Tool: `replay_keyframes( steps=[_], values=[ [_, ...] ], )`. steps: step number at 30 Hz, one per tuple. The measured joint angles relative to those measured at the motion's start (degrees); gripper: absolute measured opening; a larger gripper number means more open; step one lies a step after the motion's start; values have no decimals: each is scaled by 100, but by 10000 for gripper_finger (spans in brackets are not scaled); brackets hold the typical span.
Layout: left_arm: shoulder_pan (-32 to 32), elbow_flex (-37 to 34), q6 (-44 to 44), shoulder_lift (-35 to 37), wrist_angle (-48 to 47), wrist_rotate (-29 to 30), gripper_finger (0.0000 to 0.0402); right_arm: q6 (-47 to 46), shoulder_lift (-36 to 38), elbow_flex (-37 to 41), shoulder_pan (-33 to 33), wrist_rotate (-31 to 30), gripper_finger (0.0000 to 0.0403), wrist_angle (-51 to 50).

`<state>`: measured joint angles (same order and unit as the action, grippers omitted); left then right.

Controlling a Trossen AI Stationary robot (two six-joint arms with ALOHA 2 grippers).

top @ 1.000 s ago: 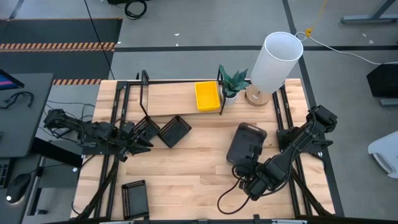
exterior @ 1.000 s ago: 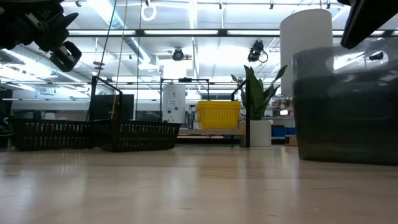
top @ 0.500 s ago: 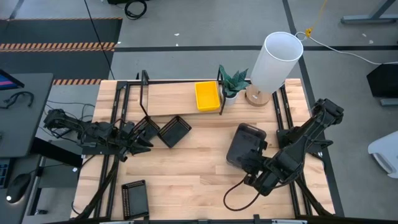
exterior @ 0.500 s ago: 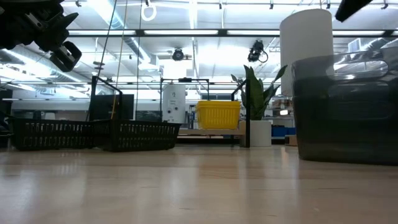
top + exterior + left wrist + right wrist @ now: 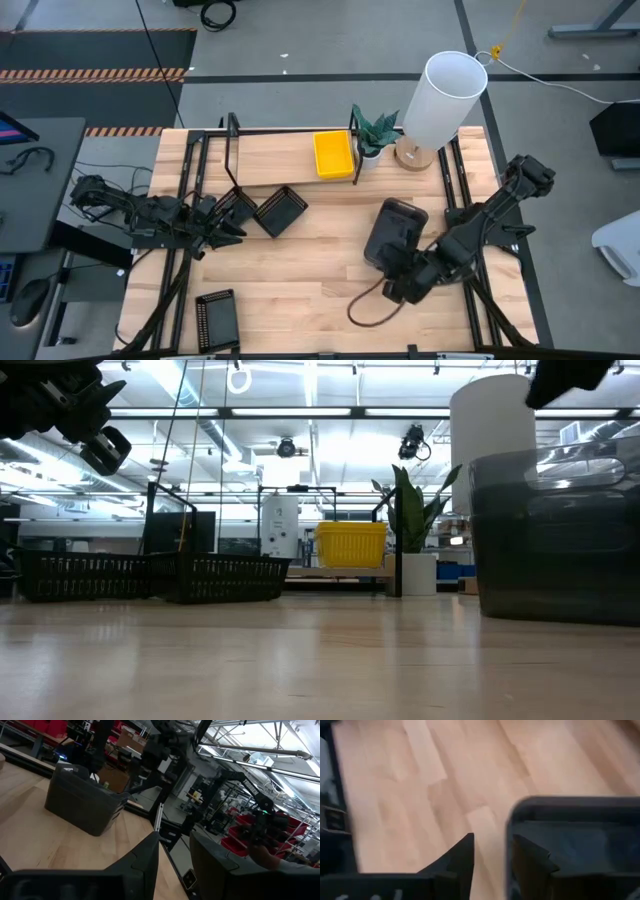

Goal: Stack baskets on shelf by color
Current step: Put the stack of transparent black bins on the shelf

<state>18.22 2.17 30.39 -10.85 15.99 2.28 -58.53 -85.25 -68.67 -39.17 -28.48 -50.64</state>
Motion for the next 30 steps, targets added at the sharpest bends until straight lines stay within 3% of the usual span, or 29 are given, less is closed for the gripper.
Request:
replay_keyframes(
  steps=[5,19,30],
  values=[
    [1,0,0,0,1,-1,117,493,-94,-6,437,449,157,400],
    [1,0,0,-2,2,-2,117,857,-1118,-4,935,1588,161,291],
    [2,0,-2,-2,1,-2,117,665,-1128,-606,876,1636,160,-566]
  ],
)
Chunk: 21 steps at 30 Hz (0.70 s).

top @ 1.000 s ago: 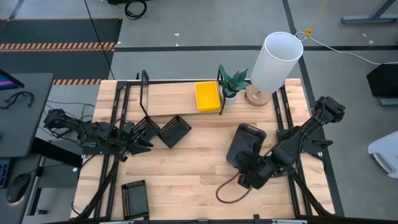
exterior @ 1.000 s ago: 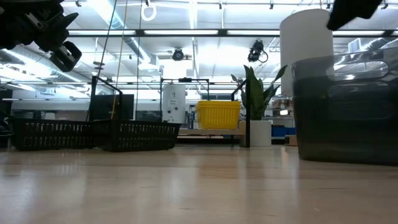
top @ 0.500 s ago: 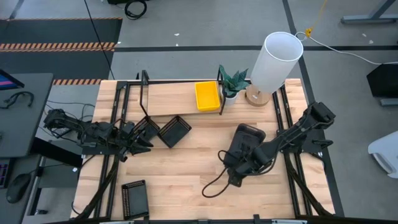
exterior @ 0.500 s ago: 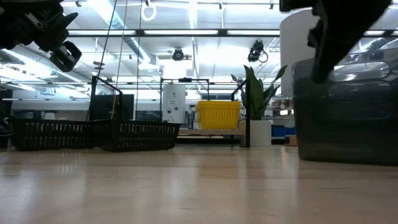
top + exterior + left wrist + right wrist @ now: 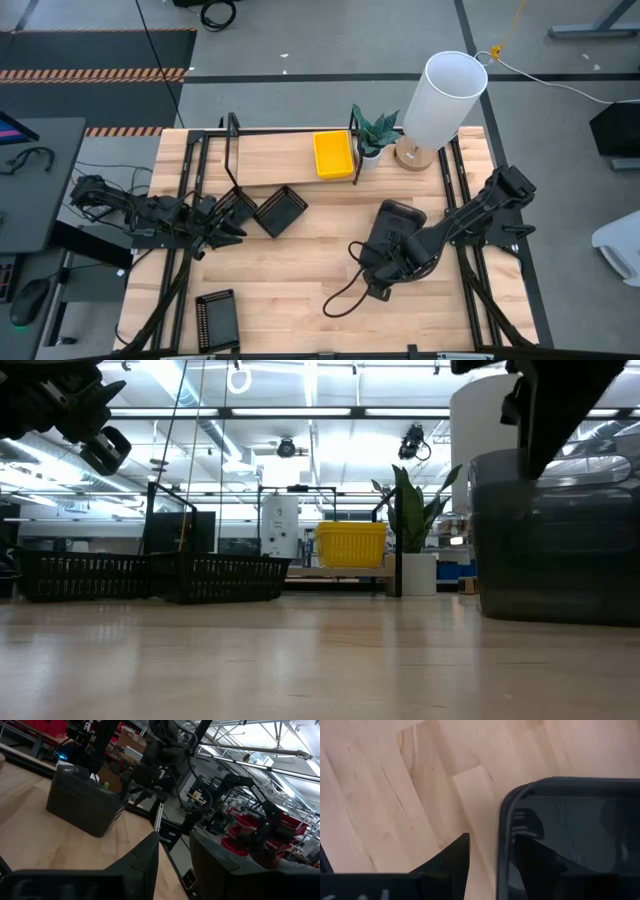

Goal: Stack baskets on shelf by color
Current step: Put the stack of transparent black bins on the shelf

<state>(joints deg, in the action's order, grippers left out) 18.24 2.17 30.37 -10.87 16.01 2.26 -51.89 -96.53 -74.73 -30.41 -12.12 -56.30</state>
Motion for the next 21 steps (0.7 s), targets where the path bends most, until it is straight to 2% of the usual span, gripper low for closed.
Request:
replay_keyframes(
  steps=[3,9,14,21],
  values=[
    [-2,0,0,2,0,0,117,-157,0,-266,20,-25,160,-360],
    [-2,0,2,0,0,0,117,-1051,4,-764,163,-102,160,-1236],
    [0,0,1,0,-1,1,117,-1145,4,-779,281,264,160,-1245],
    [0,0,0,0,0,0,117,-862,7,-716,286,261,160,-1007]
  ],
)
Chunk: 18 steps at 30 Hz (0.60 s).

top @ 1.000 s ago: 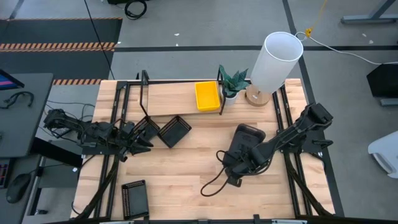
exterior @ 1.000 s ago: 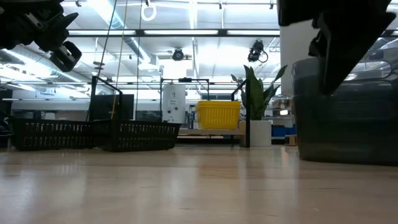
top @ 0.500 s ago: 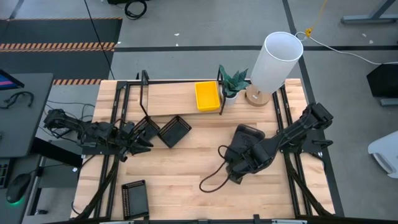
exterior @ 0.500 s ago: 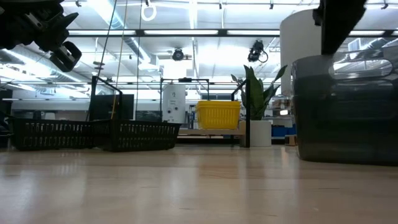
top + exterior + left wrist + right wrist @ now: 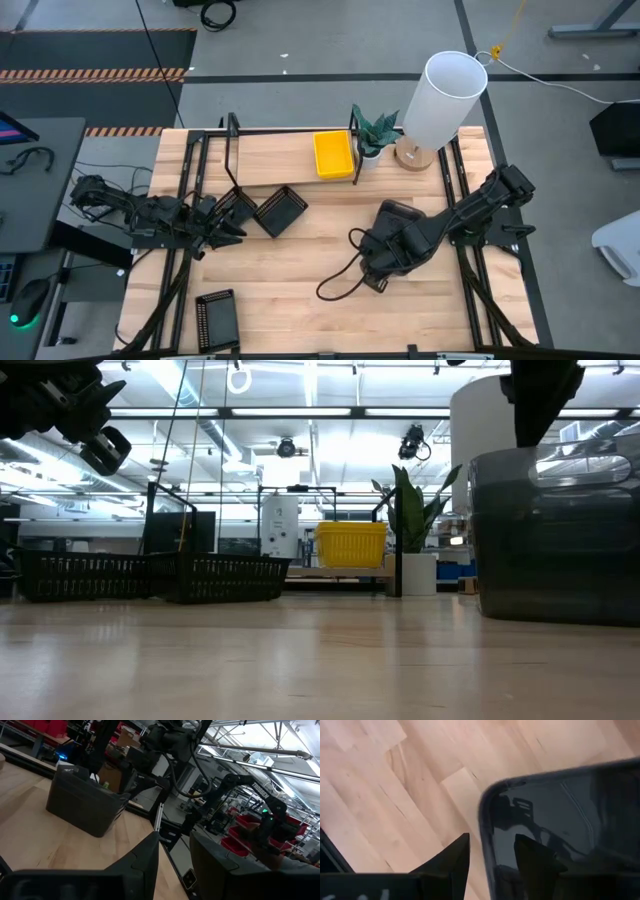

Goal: Stack baskets on shelf by color
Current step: Put the stack of transparent black bins on the shelf

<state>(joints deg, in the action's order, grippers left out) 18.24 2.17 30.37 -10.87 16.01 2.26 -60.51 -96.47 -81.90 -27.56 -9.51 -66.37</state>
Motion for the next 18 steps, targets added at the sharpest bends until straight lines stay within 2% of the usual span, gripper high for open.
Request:
replay_keyframes(
  steps=[10,18],
  values=[
    [-2,0,0,2,0,2,117,319,-35,871,3,21,160,1172],
    [-2,-2,0,0,0,0,117,763,-544,1004,46,132,149,1277]
  ],
)
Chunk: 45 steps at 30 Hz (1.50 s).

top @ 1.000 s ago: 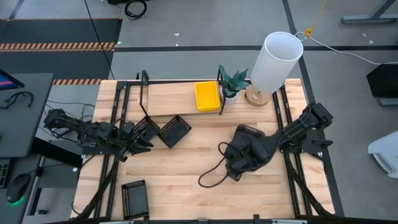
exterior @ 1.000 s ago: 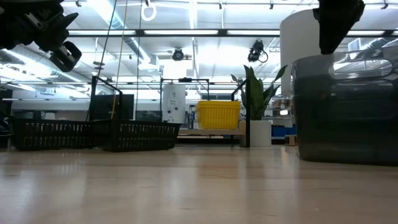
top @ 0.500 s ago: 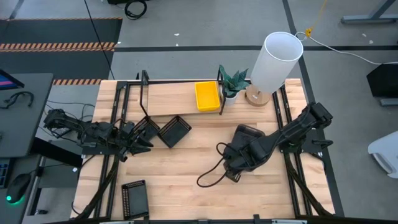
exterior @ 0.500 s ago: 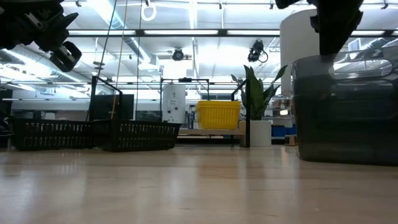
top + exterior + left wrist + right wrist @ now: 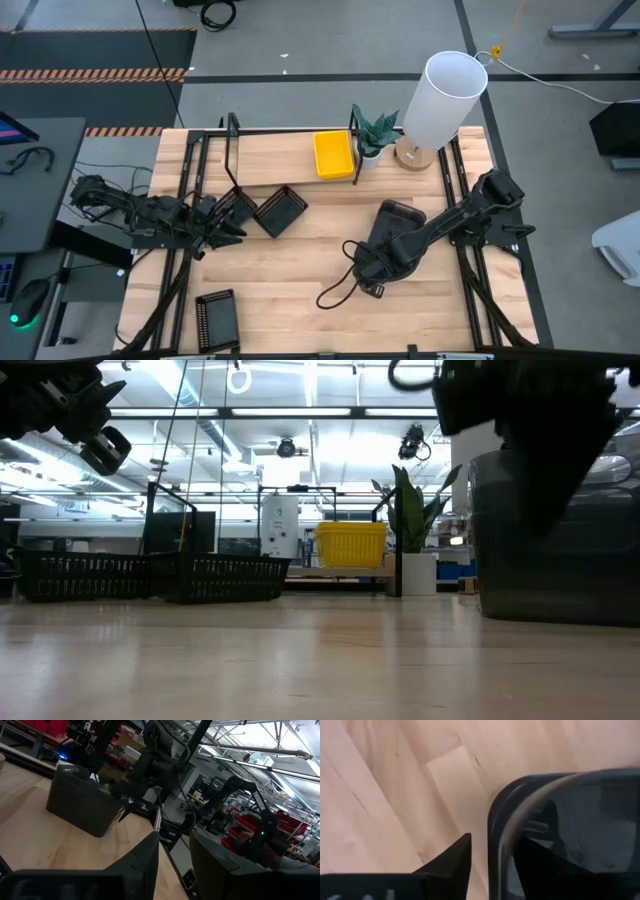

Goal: Stack baskets on shelf by color
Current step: Put the stack of transparent black bins on the shelf

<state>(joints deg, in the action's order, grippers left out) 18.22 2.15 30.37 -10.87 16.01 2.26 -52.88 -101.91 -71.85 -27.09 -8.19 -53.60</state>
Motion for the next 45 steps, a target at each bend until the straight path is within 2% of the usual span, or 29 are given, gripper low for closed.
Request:
replay_keyframes(
  steps=[5,8,10,17,30,35,41,45],
  values=[
    [1,0,2,2,0,0,117,15,-255,-28,102,408,89,-7],
    [1,0,1,1,0,1,117,35,-271,-31,138,461,32,-47],
    [2,0,2,0,0,2,117,74,-240,-25,140,425,15,-52],
    [1,0,2,1,0,1,117,182,-230,-177,132,384,13,-269],
    [0,0,2,0,0,2,117,1069,-259,-1241,-1,-161,13,-29],
    [0,0,0,2,-2,2,117,1782,-841,-2243,-28,-311,13,-381],
    [1,0,1,2,2,2,117,3140,-1969,-4220,205,-419,13,-1300],
    [2,0,2,2,2,0,117,4177,-2472,-5320,476,-608,13,-1662]
  ],
)
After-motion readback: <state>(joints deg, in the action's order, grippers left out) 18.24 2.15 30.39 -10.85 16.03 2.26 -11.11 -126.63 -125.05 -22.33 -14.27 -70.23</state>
